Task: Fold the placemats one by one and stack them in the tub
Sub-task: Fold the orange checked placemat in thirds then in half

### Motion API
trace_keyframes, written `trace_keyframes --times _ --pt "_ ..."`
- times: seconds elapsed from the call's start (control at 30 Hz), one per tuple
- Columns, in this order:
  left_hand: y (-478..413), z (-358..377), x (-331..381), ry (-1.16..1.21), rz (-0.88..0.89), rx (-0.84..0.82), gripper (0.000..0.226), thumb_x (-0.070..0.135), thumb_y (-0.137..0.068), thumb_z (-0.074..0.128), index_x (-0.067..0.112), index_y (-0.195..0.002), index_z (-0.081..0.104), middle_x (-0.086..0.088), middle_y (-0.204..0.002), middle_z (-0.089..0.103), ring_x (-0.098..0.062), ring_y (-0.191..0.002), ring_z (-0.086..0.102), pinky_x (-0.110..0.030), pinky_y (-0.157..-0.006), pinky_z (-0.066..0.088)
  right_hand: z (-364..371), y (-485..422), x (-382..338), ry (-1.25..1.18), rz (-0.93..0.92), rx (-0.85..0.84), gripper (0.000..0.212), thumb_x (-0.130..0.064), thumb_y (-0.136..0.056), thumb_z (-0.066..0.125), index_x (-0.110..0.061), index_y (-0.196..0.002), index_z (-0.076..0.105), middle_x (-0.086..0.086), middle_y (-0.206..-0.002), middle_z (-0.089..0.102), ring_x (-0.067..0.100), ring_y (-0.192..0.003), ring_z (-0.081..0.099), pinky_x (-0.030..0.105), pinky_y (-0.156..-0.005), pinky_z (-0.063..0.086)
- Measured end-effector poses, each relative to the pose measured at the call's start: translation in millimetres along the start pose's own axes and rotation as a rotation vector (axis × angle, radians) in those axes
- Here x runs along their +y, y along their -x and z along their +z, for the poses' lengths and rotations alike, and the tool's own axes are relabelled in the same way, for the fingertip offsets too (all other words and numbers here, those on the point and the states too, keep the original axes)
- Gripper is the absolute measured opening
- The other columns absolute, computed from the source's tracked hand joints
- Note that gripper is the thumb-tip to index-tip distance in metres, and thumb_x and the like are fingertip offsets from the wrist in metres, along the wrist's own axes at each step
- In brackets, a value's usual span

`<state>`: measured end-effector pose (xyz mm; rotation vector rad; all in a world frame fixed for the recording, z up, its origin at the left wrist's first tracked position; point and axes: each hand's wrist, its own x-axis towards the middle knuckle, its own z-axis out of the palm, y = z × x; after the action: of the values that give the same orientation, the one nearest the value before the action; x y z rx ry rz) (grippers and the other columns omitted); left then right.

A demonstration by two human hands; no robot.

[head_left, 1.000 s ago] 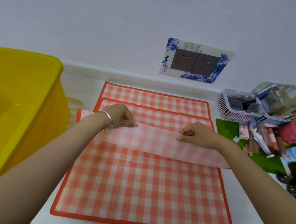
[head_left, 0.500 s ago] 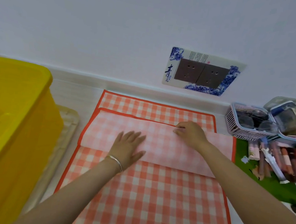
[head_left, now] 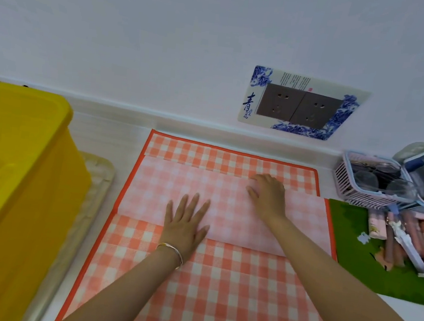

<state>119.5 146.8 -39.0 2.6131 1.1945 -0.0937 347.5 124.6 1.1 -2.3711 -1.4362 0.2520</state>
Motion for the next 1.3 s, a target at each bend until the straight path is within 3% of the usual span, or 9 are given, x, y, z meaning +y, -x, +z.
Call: trace_keyframes --times 0.17,0.27,0.4,0.5,0.63,0.8,0.93,1.1,1.3 --pt "-1 9 0 -0.038 -0.029 0.027 0.07 0.061 -0.071 -0.038 0.04 -0.138 -0.031 0.005 -0.148 -0.029 -0.026 -0.134 -0.03 -0.047 -0.104 -0.026 6 39 -17 -0.071 -0.126 -0.079 0.04 -0.027 -0.101 0.038 -0.021 -0.14 0.041 -0.004 -0.149 0.035 0.016 -0.139 0.026 0.032 -0.117 0.014" --pt "-2 8 2 -0.027 -0.041 -0.02 0.078 0.06 -0.059 -0.047 0.037 -0.133 -0.037 0.007 -0.141 -0.041 -0.024 -0.128 -0.04 -0.046 -0.1 -0.032 14 76 -23 -0.042 -0.259 -0.194 0.043 -0.031 -0.102 0.029 -0.024 -0.144 0.034 -0.009 -0.151 0.028 0.008 -0.141 0.019 0.029 -0.118 0.008" --pt "-2 8 2 -0.036 -0.043 -0.042 0.082 0.06 -0.055 -0.05 0.036 -0.133 -0.037 0.005 -0.143 -0.041 -0.023 -0.129 -0.04 -0.045 -0.098 -0.034 30 120 -25 0.019 -0.371 -0.285 0.059 -0.047 -0.097 0.008 -0.021 -0.147 0.025 -0.007 -0.154 0.021 0.005 -0.143 0.011 0.028 -0.118 -0.002" --pt "-3 8 1 -0.055 -0.051 -0.052 0.083 0.058 -0.054 -0.051 0.035 -0.133 -0.039 0.003 -0.145 -0.039 -0.024 -0.132 -0.036 -0.049 -0.104 -0.028 39 137 -23 0.036 -0.391 -0.345 0.067 -0.053 -0.09 -0.006 -0.021 -0.148 0.008 -0.012 -0.153 0.003 0.003 -0.142 -0.004 0.025 -0.115 -0.013" --pt "-3 6 1 -0.057 -0.049 -0.057 0.092 0.063 -0.053 -0.048 0.035 -0.139 -0.032 0.004 -0.148 -0.035 -0.023 -0.133 -0.034 -0.051 -0.108 -0.02 40 147 -19 0.044 -0.33 -0.355 0.067 -0.055 -0.088 -0.007 -0.026 -0.149 0.002 -0.015 -0.153 -0.006 -0.002 -0.14 -0.014 0.025 -0.115 -0.014" --pt "-3 1 3 -0.073 -0.048 -0.083 0.092 0.077 -0.057 -0.029 0.036 -0.139 -0.03 0.004 -0.146 -0.036 -0.024 -0.134 -0.033 -0.051 -0.106 -0.02 25 159 0 0.079 -0.261 -0.36 0.058 -0.051 -0.094 0.001 -0.03 -0.148 -0.005 -0.017 -0.153 -0.013 -0.005 -0.138 -0.02 0.025 -0.116 -0.011" --pt "-2 -2 4 -0.076 -0.06 -0.093 0.082 0.076 -0.072 -0.009 0.035 -0.14 -0.028 0.004 -0.148 -0.033 -0.024 -0.135 -0.031 -0.052 -0.109 -0.018 15 166 17 0.118 -0.185 -0.342 0.058 -0.051 -0.095 0.003 -0.03 -0.148 -0.008 -0.018 -0.152 -0.017 -0.007 -0.136 -0.023 0.023 -0.115 -0.013" --pt "-2 -2 4 -0.101 -0.062 -0.109 0.077 0.073 -0.081 0.002 0.033 -0.14 -0.029 0.003 -0.146 -0.035 -0.025 -0.138 -0.028 -0.054 -0.112 -0.013 5 180 55 0.126 -0.028 -0.281 0.057 -0.053 -0.094 0.001 -0.032 -0.147 -0.009 -0.017 -0.153 -0.014 -0.003 -0.139 -0.019 0.028 -0.118 -0.009" --pt "-2 -3 4 -0.095 -0.06 -0.103 0.076 0.071 -0.084 0.008 0.033 -0.14 -0.027 0.002 -0.148 -0.033 -0.026 -0.138 -0.027 -0.053 -0.113 -0.012 -15 194 103 0.178 0.128 -0.184 0.08 -0.067 -0.082 -0.016 -0.027 -0.149 0.0 -0.014 -0.155 -0.006 -0.001 -0.141 -0.013 0.021 -0.112 -0.017"
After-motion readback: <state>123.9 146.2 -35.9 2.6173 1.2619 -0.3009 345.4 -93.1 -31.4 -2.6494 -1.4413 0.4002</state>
